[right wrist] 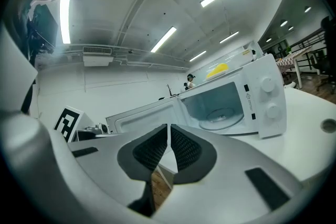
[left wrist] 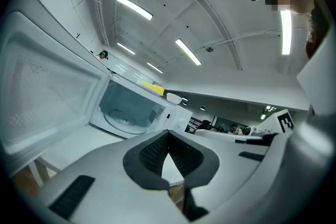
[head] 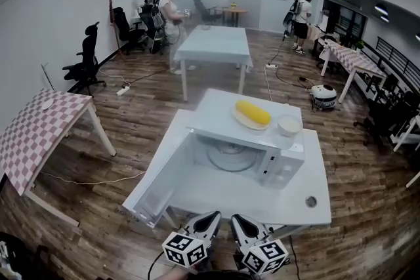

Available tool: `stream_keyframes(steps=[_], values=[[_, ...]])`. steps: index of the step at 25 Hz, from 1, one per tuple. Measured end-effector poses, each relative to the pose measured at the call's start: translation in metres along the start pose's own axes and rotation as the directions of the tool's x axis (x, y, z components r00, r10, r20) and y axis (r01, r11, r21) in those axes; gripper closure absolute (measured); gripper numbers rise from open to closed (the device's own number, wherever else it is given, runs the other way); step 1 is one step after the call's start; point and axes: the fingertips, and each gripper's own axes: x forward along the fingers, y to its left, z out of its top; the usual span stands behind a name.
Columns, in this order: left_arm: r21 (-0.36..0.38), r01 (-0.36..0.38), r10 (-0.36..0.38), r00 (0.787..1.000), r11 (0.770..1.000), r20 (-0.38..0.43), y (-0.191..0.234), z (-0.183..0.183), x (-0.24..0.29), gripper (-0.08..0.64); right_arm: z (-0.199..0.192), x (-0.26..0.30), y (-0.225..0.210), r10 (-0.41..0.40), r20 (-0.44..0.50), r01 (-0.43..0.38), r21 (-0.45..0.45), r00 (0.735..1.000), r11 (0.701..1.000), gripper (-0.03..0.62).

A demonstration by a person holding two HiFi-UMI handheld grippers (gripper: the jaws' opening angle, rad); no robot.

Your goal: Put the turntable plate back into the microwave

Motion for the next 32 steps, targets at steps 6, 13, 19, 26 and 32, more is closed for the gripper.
stream_keyframes(steps=[6, 13, 19, 26, 32], values=[[0.011, -0.002, 0.002, 1.0, 1.0, 0.01, -0.002, -0.003, -0.006, 0.548, -0.004, -0.004, 0.004, -0.005, -0.007, 0.005, -0.002, 1.0, 1.0, 0.554], [0.024, -0.008, 0.006, 0.998, 1.0, 0.066, 0.0, 0.017, -0.004, 0.548, 0.014, -0.008, 0.007, 0.002, 0.039, 0.0, -0.053, 0.999, 0.999, 0.554], [-0.005, -0.025, 0.025, 0.999, 1.0, 0.025, -0.001, 0.005, -0.016, 0.548, 0.006, -0.022, 0.005, -0.035, 0.04, 0.034, 0.011, 0.999, 0.999, 0.554], [-0.007, -0.042, 0.042, 0.999, 0.999, -0.008, 0.008, -0.004, -0.011, 0.548, 0.003, -0.019, -0.01, -0.057, 0.05, 0.055, 0.048, 0.997, 0.997, 0.554], [-0.007, -0.037, 0.037, 0.999, 0.999, -0.028, 0.01, -0.008, -0.013, 0.548, 0.002, -0.018, -0.009, -0.071, 0.057, 0.067, 0.054, 0.996, 0.996, 0.554]])
